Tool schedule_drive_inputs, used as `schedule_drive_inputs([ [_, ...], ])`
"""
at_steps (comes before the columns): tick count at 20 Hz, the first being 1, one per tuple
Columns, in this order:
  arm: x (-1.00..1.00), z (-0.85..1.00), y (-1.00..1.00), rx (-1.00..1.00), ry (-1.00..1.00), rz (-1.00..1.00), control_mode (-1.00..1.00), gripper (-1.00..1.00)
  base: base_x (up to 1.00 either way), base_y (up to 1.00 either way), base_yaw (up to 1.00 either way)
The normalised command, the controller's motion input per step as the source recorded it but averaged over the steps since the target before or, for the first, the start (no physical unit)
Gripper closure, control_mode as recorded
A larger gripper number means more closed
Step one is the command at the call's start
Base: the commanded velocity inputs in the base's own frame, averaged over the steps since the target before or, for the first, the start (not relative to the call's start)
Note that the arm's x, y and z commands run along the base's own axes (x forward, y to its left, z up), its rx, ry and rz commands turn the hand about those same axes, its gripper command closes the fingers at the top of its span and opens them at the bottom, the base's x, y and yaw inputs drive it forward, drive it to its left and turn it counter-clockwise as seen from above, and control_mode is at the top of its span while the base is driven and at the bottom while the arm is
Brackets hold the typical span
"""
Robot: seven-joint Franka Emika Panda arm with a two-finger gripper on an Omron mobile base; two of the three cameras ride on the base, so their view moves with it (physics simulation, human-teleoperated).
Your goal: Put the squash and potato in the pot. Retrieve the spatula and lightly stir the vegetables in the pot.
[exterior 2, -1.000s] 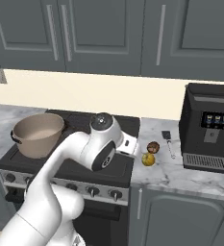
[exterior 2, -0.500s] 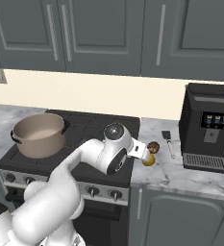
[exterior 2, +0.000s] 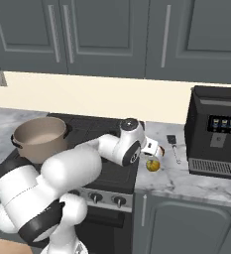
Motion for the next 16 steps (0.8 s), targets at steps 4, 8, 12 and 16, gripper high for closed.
schedule_drive_inputs([
  [4, 0.18, -0.3, -0.22, 0.0, 0.03, 0.0, -1.0, -1.0, 0.0, 0.0, 0.0],
  [8, 0.25, -0.32, -0.22, 0.0, 0.0, 0.0, -1.0, -1.0, 0.0, 0.0, 0.0],
  [12, 0.32, -0.35, -0.15, 0.0, 0.1, 0.0, -1.0, -1.0, 0.0, 0.0, 0.0],
  [16, 0.3, -0.23, -0.13, 0.0, 0.19, 0.0, -1.0, -1.0, 0.0, 0.0, 0.0],
])
